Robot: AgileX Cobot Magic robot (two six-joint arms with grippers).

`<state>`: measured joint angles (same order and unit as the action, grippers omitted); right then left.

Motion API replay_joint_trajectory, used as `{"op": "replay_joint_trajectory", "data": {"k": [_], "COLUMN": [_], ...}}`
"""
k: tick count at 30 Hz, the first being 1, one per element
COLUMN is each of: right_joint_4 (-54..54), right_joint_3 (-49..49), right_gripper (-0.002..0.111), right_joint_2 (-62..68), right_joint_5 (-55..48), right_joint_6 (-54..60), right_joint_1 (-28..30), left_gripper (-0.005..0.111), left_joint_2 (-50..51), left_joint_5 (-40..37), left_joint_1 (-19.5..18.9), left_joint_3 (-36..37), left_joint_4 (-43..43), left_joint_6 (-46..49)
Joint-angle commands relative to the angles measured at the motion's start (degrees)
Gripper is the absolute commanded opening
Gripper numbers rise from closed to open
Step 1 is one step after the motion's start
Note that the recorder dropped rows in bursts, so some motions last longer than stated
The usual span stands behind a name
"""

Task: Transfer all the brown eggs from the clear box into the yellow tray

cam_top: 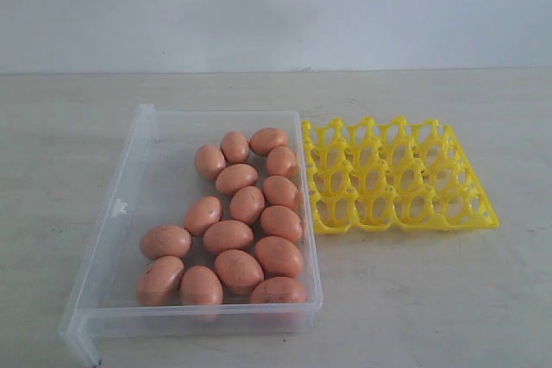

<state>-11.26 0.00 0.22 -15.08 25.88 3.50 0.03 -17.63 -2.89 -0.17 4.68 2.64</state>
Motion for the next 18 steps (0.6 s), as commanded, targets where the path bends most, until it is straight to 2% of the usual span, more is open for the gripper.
{"op": "replay_joint_trajectory", "data": {"k": [1,4,6,10,13,15,18], "right_joint_4": [-4.8,-28.6,-36.7,-40.7,-41.9,-41.9,-41.8], "right_joint_3": [0.0,0.0,0.0,0.0,0.0,0.0,-1.7], "right_gripper": [0.000,0.000,0.000,0.000,0.000,0.000,0.000], "right_joint_2": [-0.2,-0.2,-0.2,-0.2,-0.2,-0.2,-0.2], "right_joint_5": [1.3,3.6,4.8,5.0,9.9,22.0,50.5], "right_joint_6": [-0.3,-15.1,-22.6,-29.1,-30.9,-30.0,-30.9], "right_joint_1": [-0.1,-0.1,-0.1,-0.1,-0.1,-0.1,-0.1], "left_gripper": [-0.004,-0.004,-0.004,-0.004,-0.004,-0.004,-0.004], "left_joint_2": [0.0,0.0,0.0,0.0,0.0,0.0,0.0], "left_joint_5": [0.2,0.2,0.2,0.2,0.2,0.2,0.2], "left_joint_1": [0.1,0.1,0.1,0.1,0.1,0.1,0.1], "left_joint_3": [0.2,0.2,0.2,0.2,0.2,0.2,0.2], "left_joint_4": [0.2,0.2,0.2,0.2,0.2,0.2,0.2], "left_joint_6": [0.0,0.0,0.0,0.0,0.0,0.0,0.0]}}
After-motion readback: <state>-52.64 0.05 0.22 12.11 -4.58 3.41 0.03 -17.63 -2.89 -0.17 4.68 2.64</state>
